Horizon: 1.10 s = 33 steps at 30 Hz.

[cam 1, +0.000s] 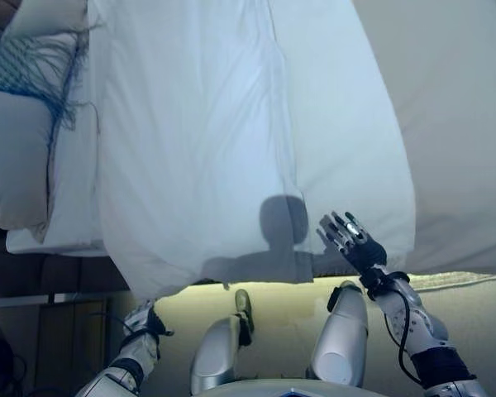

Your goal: Make the bed neatly

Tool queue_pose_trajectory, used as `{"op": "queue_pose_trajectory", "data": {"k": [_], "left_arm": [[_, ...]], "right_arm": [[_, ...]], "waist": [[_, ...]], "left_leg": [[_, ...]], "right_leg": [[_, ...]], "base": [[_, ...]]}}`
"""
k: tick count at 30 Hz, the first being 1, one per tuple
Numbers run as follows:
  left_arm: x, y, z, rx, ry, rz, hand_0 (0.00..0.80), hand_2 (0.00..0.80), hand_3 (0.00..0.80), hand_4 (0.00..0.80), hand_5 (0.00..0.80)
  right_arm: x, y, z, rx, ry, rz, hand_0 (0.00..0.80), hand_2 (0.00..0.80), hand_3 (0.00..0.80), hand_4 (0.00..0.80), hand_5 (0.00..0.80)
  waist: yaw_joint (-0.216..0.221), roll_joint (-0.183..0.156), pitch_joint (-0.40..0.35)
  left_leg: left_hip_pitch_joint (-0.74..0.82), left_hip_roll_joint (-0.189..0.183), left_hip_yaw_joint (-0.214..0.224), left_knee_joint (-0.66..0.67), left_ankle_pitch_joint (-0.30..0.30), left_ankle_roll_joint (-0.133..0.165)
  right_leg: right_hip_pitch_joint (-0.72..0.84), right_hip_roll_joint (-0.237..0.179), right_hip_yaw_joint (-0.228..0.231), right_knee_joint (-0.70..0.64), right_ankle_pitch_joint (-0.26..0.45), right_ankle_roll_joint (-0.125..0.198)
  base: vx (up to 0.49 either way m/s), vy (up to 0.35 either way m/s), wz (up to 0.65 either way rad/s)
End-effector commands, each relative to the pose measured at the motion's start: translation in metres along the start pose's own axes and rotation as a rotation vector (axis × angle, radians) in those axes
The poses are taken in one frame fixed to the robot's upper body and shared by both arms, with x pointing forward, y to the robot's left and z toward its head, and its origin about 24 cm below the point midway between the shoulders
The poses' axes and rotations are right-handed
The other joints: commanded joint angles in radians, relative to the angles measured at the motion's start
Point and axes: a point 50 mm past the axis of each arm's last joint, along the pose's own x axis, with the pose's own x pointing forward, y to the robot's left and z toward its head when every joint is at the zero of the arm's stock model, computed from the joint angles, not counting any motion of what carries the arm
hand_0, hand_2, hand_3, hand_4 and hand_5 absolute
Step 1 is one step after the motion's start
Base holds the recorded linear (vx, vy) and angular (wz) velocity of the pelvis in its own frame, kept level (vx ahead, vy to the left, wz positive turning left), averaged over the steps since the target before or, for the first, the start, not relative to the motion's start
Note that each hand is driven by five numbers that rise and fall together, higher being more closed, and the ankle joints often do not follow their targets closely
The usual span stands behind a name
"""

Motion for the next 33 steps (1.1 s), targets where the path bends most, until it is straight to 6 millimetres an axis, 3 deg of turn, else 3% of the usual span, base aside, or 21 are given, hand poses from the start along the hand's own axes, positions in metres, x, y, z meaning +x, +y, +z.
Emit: {"op": "queue_pose_trajectory", "data": {"k": [1,6,8,12,16,21,25,33], "left_arm": [[0.011,0.045,-0.037,-0.218,0.125,0.193,0.0,0.0,0.0,0.0,0.0],[0.012,0.066,-0.022,-0.532,-0.018,0.283,0.0,0.0,0.0,0.0,0.0],[0.011,0.075,-0.006,-0.639,-0.141,0.289,0.0,0.0,0.0,0.0,0.0],[0.005,0.086,0.018,-0.825,-0.313,0.266,0.0,0.0,0.0,0.0,0.0],[-0.003,0.088,0.03,-1.011,-0.422,0.192,0.0,0.0,0.0,0.0,0.0],[-0.011,0.088,0.037,-1.064,-0.489,0.136,0.0,0.0,0.0,0.0,0.0],[-0.014,0.083,0.051,-1.209,-0.546,-0.021,0.0,0.0,0.0,0.0,0.0],[-0.018,0.079,0.062,-1.361,-0.594,-0.137,0.0,0.0,0.0,0.0,0.0]], "right_arm": [[-0.003,0.007,0.003,0.032,-0.045,0.047,0.0,0.0,0.0,0.0,0.0],[-0.01,0.001,-0.01,0.062,-0.032,0.003,0.0,0.0,0.0,0.0,0.0],[-0.013,-0.001,-0.015,0.063,-0.041,-0.018,0.0,0.0,0.0,0.0,0.0],[-0.016,-0.005,-0.022,0.023,-0.064,-0.072,0.0,0.0,0.0,0.0,0.0],[-0.02,-0.01,-0.032,0.064,-0.075,-0.104,0.0,0.0,0.0,0.0,0.0],[-0.022,-0.01,-0.045,0.131,-0.086,-0.101,0.0,0.0,0.0,0.0,0.0],[-0.016,-0.002,-0.054,0.142,-0.078,-0.085,0.0,0.0,0.0,0.0,0.0],[-0.005,-0.005,-0.072,0.095,0.02,-0.139,0.0,0.0,0.0,0.0,0.0]], "waist": [[0.021,-0.033,-0.048],[0.042,-0.031,-0.108],[0.055,-0.038,-0.126],[0.077,-0.064,-0.151],[0.108,-0.108,-0.172],[0.135,-0.141,-0.19],[0.153,-0.164,-0.207],[0.179,-0.172,-0.226]], "left_leg": [[-0.015,-0.003,-0.055,0.032,0.075,0.017],[0.057,-0.009,-0.06,-0.031,0.082,0.031],[0.08,-0.009,-0.062,-0.051,0.082,0.037],[0.12,-0.001,-0.064,-0.084,0.081,0.047],[0.159,0.02,-0.067,-0.106,0.074,0.053],[0.191,0.045,-0.071,-0.117,0.066,0.061],[0.214,0.06,-0.07,-0.134,0.065,0.068],[0.235,0.07,-0.071,-0.171,0.074,0.075]], "right_leg": [[0.213,-0.049,-0.023,-0.474,0.419,0.131],[0.302,-0.045,-0.05,-0.511,0.406,0.132],[0.34,-0.041,-0.07,-0.527,0.401,0.133],[0.413,-0.021,-0.099,-0.565,0.401,0.135],[0.489,0.007,-0.135,-0.612,0.407,0.134],[0.545,0.05,-0.155,-0.637,0.398,0.124],[0.574,0.088,-0.157,-0.658,0.39,0.111],[0.595,0.141,-0.145,-0.678,0.368,0.089]], "base": [[0.165,-0.022,0.02],[0.113,-0.07,0.03],[0.06,-0.148,0.11],[0.025,-0.213,0.09],[0.006,-0.302,0.11],[-0.008,-0.261,0.02],[-0.033,-0.221,0.01],[-0.047,-0.087,0.0]]}}
